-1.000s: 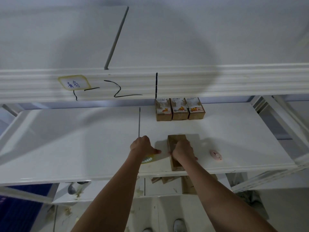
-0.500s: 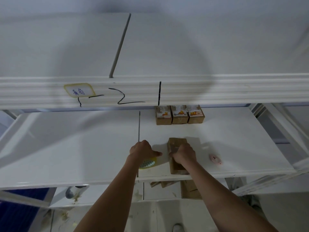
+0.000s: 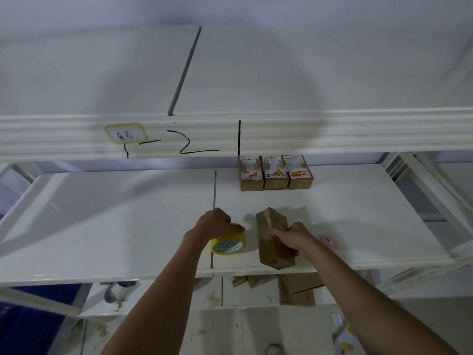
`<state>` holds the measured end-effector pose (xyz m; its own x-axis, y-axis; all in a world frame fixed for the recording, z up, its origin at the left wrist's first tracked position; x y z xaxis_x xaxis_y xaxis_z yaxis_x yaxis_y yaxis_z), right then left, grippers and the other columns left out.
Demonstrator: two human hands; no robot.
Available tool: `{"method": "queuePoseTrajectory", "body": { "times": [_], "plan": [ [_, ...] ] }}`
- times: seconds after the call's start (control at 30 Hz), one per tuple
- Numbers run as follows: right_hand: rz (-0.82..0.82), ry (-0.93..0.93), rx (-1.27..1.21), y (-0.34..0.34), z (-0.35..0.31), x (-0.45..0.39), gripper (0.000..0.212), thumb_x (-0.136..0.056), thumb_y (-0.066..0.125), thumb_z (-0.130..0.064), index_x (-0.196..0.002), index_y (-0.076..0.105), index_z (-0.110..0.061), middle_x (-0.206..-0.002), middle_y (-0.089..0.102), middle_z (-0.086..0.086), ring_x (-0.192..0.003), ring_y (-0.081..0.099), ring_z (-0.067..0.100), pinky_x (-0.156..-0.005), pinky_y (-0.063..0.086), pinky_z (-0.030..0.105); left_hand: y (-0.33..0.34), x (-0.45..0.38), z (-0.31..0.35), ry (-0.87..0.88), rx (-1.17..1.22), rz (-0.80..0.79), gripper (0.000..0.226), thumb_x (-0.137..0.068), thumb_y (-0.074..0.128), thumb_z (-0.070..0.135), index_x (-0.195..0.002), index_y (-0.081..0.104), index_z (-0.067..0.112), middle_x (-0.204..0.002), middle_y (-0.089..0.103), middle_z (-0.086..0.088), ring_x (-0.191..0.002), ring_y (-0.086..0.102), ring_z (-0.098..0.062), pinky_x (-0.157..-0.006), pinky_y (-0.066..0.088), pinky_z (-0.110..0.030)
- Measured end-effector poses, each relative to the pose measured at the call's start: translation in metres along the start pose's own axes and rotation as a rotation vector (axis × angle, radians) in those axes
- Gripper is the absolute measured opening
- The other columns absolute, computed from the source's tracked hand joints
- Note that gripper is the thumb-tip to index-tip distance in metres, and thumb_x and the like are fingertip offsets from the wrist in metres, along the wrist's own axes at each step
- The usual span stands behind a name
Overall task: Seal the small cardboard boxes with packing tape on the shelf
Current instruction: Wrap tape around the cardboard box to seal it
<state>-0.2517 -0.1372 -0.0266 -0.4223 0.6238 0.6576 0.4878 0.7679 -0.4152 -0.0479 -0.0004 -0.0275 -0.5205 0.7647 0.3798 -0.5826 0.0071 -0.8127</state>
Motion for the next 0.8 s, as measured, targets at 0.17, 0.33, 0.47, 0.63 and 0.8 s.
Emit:
{"method": "queuePoseTrajectory", "body": {
  "times": [0.17, 0.33, 0.47, 0.63, 0.8],
  "plan": [
    [-0.008, -0.008, -0.004, 0.004, 0.007, -0.003, 0.063, -0.082, 0.075, -0.047, -0.124, 0.049, -0.007, -0.115, 0.061, 0.011, -0.104, 0.061, 0.028, -0.086, 0.057, 0.041, 0.001, 0.002, 0.001, -0.047, 0.045, 0.005, 0.041, -0.079, 0.073, 0.058, -0.075, 0.066, 0.017, -0.067, 0.058, 0.006, -0.072, 0.062, -0.014, -0.058, 0.043, -0.022],
    [-0.010, -0.019, -0.018, 0.004, 0.015, -0.008, 0.067, -0.075, 0.075, -0.053, -0.121, 0.056, -0.009, -0.112, 0.065, 0.009, -0.102, 0.063, 0.026, -0.089, 0.058, 0.044, 0.000, -0.001, 0.004, -0.077, 0.050, -0.003, 0.042, -0.076, 0.076, 0.057, -0.065, 0.061, 0.019, -0.064, 0.058, 0.006, -0.065, 0.059, -0.011, -0.056, 0.041, -0.021],
    [-0.011, -0.009, -0.092, 0.000, 0.021, -0.008, 0.060, -0.080, 0.074, -0.049, -0.118, 0.058, -0.006, -0.109, 0.066, 0.009, -0.100, 0.064, 0.025, -0.087, 0.059, 0.040, -0.002, -0.004, 0.009, -0.091, -0.036, -0.004, 0.048, -0.071, 0.075, 0.066, -0.067, 0.062, 0.020, -0.073, 0.062, 0.002, -0.073, 0.062, -0.017, -0.062, 0.046, -0.026],
    [-0.039, -0.004, -0.131, -0.007, 0.029, -0.011, 0.057, -0.079, 0.074, -0.049, -0.115, 0.061, -0.006, -0.106, 0.070, 0.009, -0.098, 0.067, 0.025, -0.089, 0.059, 0.043, 0.001, -0.004, 0.016, -0.073, -0.168, -0.007, 0.056, -0.071, 0.070, 0.073, -0.086, 0.068, 0.020, -0.084, 0.064, 0.002, -0.078, 0.064, -0.018, -0.064, 0.046, -0.027],
    [-0.112, 0.016, -0.123, -0.013, 0.027, -0.007, 0.049, -0.085, 0.072, -0.045, -0.114, 0.064, -0.005, -0.104, 0.072, 0.011, -0.098, 0.068, 0.027, -0.092, 0.058, 0.047, 0.012, -0.002, 0.024, -0.085, -0.187, -0.011, 0.058, -0.074, 0.068, 0.072, -0.094, 0.070, 0.018, -0.084, 0.062, 0.004, -0.075, 0.062, -0.016, -0.064, 0.045, -0.026]
  ]
}}
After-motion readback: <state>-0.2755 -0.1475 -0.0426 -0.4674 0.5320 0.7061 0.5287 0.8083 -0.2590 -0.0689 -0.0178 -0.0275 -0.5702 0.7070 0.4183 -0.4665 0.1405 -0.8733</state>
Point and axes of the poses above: each hand's wrist, its own x-axis away from the middle knuckle, its own y-axis out of the palm, z = x × y, the point moved 3 cm from there along -x, towards the middle knuckle
